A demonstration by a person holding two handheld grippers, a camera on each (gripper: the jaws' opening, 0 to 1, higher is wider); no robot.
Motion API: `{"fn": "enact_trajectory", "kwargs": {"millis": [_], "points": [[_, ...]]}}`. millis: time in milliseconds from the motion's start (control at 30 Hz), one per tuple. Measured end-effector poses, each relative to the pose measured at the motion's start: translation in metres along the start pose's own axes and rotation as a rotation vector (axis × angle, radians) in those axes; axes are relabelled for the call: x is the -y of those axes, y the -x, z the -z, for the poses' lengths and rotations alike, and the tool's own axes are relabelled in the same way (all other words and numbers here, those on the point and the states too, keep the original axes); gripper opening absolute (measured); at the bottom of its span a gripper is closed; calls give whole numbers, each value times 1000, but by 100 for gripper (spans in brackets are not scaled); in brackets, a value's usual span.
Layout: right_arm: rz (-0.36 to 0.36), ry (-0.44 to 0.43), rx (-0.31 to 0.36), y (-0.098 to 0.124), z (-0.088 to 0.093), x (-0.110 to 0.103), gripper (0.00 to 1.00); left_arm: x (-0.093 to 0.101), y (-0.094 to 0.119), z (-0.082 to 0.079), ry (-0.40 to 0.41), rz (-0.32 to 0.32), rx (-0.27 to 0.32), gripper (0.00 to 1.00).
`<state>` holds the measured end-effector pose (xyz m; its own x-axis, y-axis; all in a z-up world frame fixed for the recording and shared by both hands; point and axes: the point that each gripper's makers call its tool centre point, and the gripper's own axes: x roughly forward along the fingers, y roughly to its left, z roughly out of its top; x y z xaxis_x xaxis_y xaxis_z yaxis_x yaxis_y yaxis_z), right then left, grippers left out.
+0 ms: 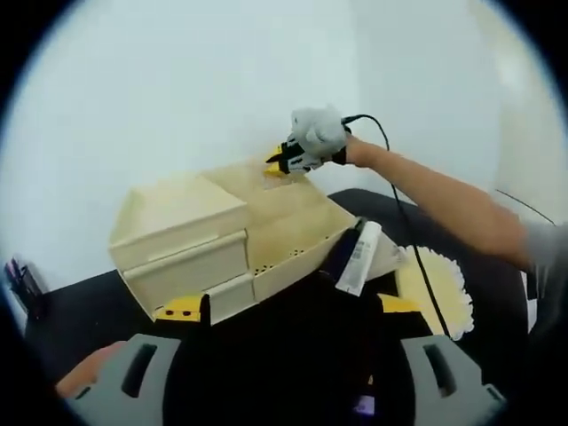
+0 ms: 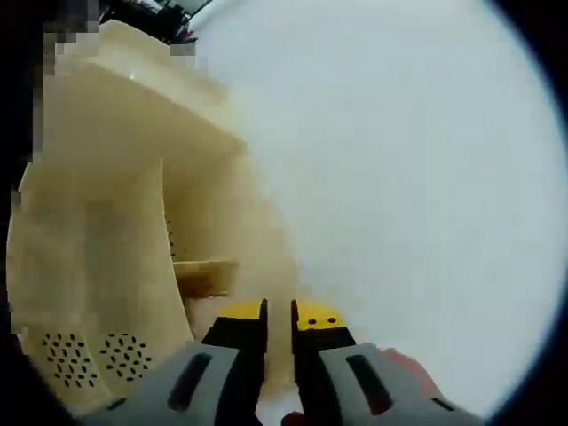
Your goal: Open the drawer, pick up the cosmetic bottles from the table one by one, place them into the drawer, release the gripper, close the drawer, and move the gripper away
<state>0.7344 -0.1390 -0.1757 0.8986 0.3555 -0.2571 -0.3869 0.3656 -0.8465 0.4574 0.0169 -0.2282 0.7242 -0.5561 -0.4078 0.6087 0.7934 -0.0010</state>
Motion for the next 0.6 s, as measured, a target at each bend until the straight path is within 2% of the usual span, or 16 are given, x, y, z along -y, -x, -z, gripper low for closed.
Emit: {"fn": "enact_trajectory", "kwargs": {"millis": [33, 67, 167, 267, 300, 367, 400, 433, 533, 600], "points": [[5, -25, 10, 1, 0, 2, 9, 0, 0, 0, 2, 0, 0, 69], [9, -89, 31, 1, 0, 6, 13, 0, -1, 0, 1, 2, -1, 69], [-25, -223, 53, -3, 4, 19, 14, -1, -1, -2, -4, 4, 1, 69], [-67, -357, 58, 12, 0, 13, 13, -3, 0, -2, 2, 3, 2, 69], [-130, -488, 21, 18, 2, 3, 13, -3, 0, -1, 2, 2, 0, 69], [-172, -681, 11, 17, 3, 8, 13, -4, 0, 0, 2, 0, -4, 69], [-189, -767, -36, 19, 5, 3, 13, -5, 0, 0, 3, 0, -5, 69], [-173, -789, -67, 18, 9, 4, 13, -4, -1, 0, 2, 2, -6, 69], [-150, -751, -139, 11, 14, -1, 13, 2, -2, 1, -8, 9, -6, 69], [-160, -782, -226, 8, 21, -11, 14, 3, -4, 0, -10, 12, -2, 68]]}}
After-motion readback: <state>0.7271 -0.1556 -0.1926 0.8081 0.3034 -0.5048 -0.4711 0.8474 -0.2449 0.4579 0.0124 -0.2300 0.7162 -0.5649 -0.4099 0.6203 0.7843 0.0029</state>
